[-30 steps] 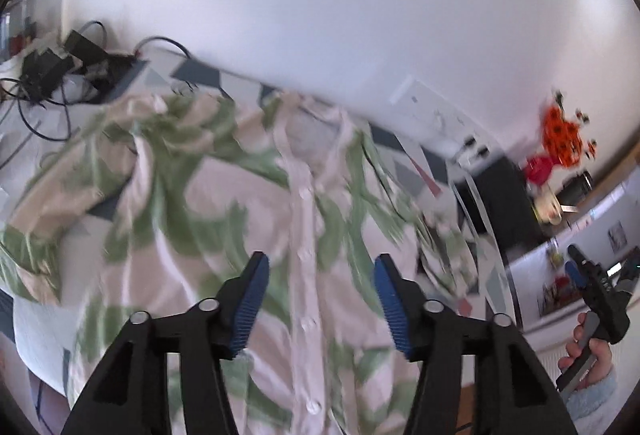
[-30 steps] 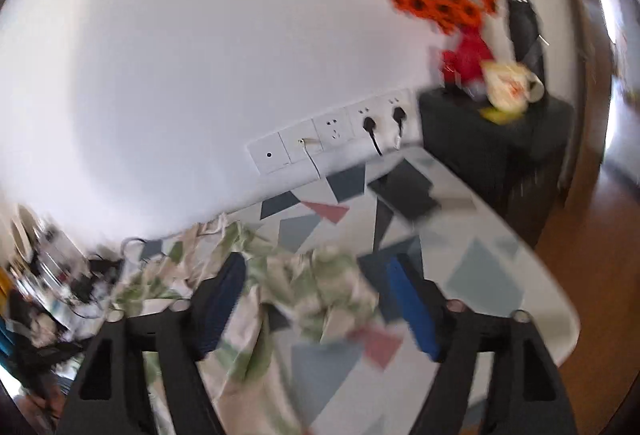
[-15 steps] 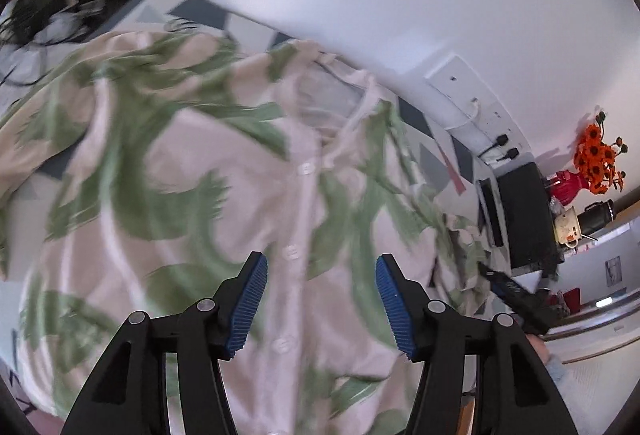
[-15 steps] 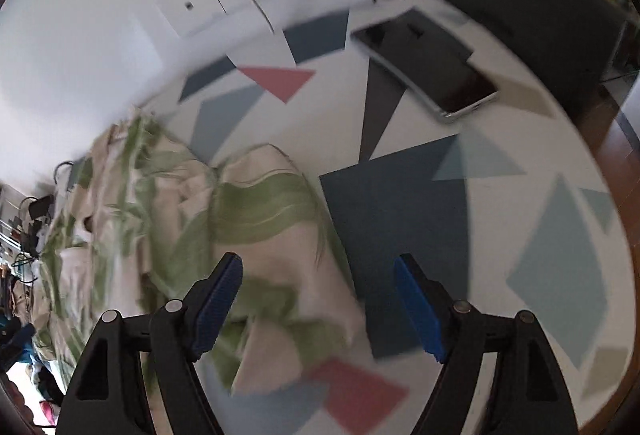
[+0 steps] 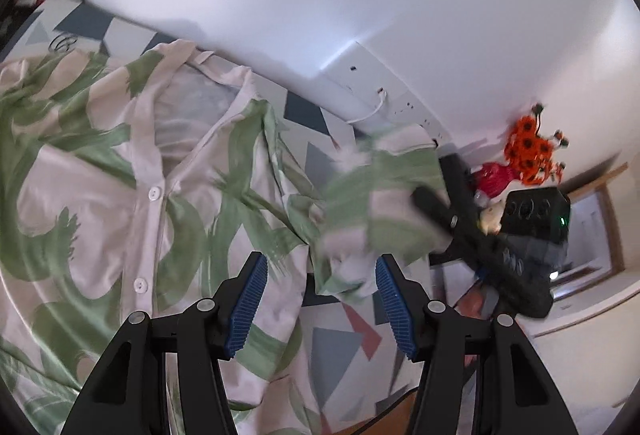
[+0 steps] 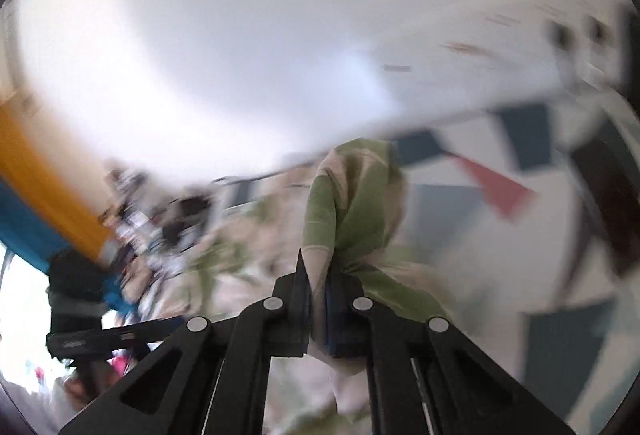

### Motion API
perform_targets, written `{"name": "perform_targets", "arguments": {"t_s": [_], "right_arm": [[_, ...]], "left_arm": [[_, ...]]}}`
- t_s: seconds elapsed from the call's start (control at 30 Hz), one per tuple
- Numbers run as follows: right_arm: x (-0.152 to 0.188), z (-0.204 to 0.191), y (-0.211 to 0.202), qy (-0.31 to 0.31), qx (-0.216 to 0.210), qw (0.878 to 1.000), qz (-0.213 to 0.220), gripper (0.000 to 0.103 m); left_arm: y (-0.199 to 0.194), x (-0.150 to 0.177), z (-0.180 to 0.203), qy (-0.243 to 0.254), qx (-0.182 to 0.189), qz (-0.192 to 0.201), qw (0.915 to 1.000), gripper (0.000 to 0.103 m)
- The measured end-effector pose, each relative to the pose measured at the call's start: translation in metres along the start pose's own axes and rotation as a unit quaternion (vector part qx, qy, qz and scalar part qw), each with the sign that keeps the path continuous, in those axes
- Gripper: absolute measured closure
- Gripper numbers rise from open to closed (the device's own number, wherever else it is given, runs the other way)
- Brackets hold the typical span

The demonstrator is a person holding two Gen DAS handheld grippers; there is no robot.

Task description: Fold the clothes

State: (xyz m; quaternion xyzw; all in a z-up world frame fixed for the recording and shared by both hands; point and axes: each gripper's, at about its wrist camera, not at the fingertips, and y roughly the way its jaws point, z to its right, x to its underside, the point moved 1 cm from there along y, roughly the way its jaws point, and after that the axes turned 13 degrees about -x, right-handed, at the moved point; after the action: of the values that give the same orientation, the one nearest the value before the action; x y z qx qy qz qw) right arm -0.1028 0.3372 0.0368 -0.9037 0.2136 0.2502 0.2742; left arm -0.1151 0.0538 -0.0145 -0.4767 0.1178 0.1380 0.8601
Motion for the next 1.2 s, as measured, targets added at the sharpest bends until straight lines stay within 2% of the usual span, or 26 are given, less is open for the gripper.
{"name": "perform_targets", "arguments": {"t_s": [0.07, 0.17, 0.3, 0.37, 0.4, 0.47, 0.53, 0.57, 0.63, 0.67, 0.7, 0.77, 0.83, 0.87, 0.93, 1.0, 1.13, 1.17, 1.2], "right_arm": [[0.012, -0.024, 0.028, -0.014, -0.033, 0.999, -0.038, 0.098], [0.052, -0.048, 0.085, -0.005, -0.074, 0.991, -0.112, 0.098], [0.101, -0.054, 0.141, 0.032, -0.096, 0.978, -0.184, 0.097], [0.120, -0.051, 0.160, 0.038, -0.074, 0.971, -0.223, 0.093], [0.129, -0.049, 0.169, 0.039, -0.061, 0.968, -0.242, 0.087], [0.131, -0.042, 0.175, 0.048, -0.023, 0.966, -0.251, 0.076], [0.117, -0.032, 0.159, 0.067, 0.008, 0.975, -0.211, 0.075], [0.103, -0.028, 0.144, 0.069, 0.023, 0.981, -0.178, 0.074], [0.072, -0.021, 0.113, 0.065, 0.056, 0.990, -0.110, 0.067], [0.054, -0.016, 0.096, 0.054, 0.088, 0.992, -0.072, 0.056], [0.035, -0.011, 0.078, 0.043, 0.122, 0.991, -0.033, 0.043], [0.006, 0.000, 0.058, 0.010, 0.188, 0.982, 0.011, 0.038], [-0.010, 0.015, 0.062, -0.036, 0.253, 0.967, -0.004, 0.038], [-0.006, 0.018, 0.072, -0.063, 0.261, 0.963, -0.031, 0.038], [0.006, 0.021, 0.097, -0.117, 0.268, 0.952, -0.091, 0.039], [0.018, 0.025, 0.121, -0.171, 0.272, 0.935, -0.151, 0.041], [0.040, 0.034, 0.151, -0.198, 0.271, 0.920, -0.203, 0.041], [0.046, 0.036, 0.158, -0.203, 0.271, 0.916, -0.215, 0.047], [0.046, 0.043, 0.160, -0.196, 0.277, 0.914, -0.223, 0.059]], "left_arm": [[-0.005, -0.001, -0.014, -0.013, 0.006, -0.003, 0.9999, 0.047], [-0.008, 0.002, -0.035, -0.013, -0.003, -0.011, 0.9999, 0.047], [-0.002, 0.009, -0.079, -0.041, -0.024, -0.033, 0.9983, 0.047], [0.001, 0.011, -0.101, -0.057, -0.040, -0.039, 0.9968, 0.047], [0.003, 0.012, -0.109, -0.062, -0.049, -0.039, 0.9961, 0.047], [0.007, 0.010, -0.116, -0.065, -0.050, -0.037, 0.9959, 0.047], [0.010, 0.004, -0.119, -0.066, -0.045, -0.033, 0.9963, 0.047], [0.010, 0.001, -0.119, -0.065, -0.044, -0.027, 0.9965, 0.047], [0.010, -0.007, -0.122, -0.058, -0.060, -0.006, 0.9965, 0.047], [0.009, -0.010, -0.123, -0.055, -0.069, 0.003, 0.9961, 0.047], [0.008, -0.013, -0.126, -0.049, -0.087, 0.013, 0.9949, 0.047], [0.010, -0.017, -0.134, -0.047, -0.123, 0.022, 0.9911, 0.047], [0.011, -0.019, -0.146, -0.050, -0.152, 0.023, 0.9868, 0.047], [0.012, -0.019, -0.153, -0.054, -0.166, 0.022, 0.9844, 0.047], [0.013, -0.019, -0.172, -0.070, -0.192, 0.020, 0.9786, 0.047], [0.016, -0.020, -0.191, -0.088, -0.213, 0.017, 0.9729, 0.047], [0.021, -0.020, -0.217, -0.111, -0.240, 0.010, 0.9643, 0.047], [0.022, -0.020, -0.219, -0.113, -0.240, 0.010, 0.9641, 0.047], [0.023, -0.020, -0.221, -0.114, -0.240, 0.011, 0.9640, 0.047]]}}
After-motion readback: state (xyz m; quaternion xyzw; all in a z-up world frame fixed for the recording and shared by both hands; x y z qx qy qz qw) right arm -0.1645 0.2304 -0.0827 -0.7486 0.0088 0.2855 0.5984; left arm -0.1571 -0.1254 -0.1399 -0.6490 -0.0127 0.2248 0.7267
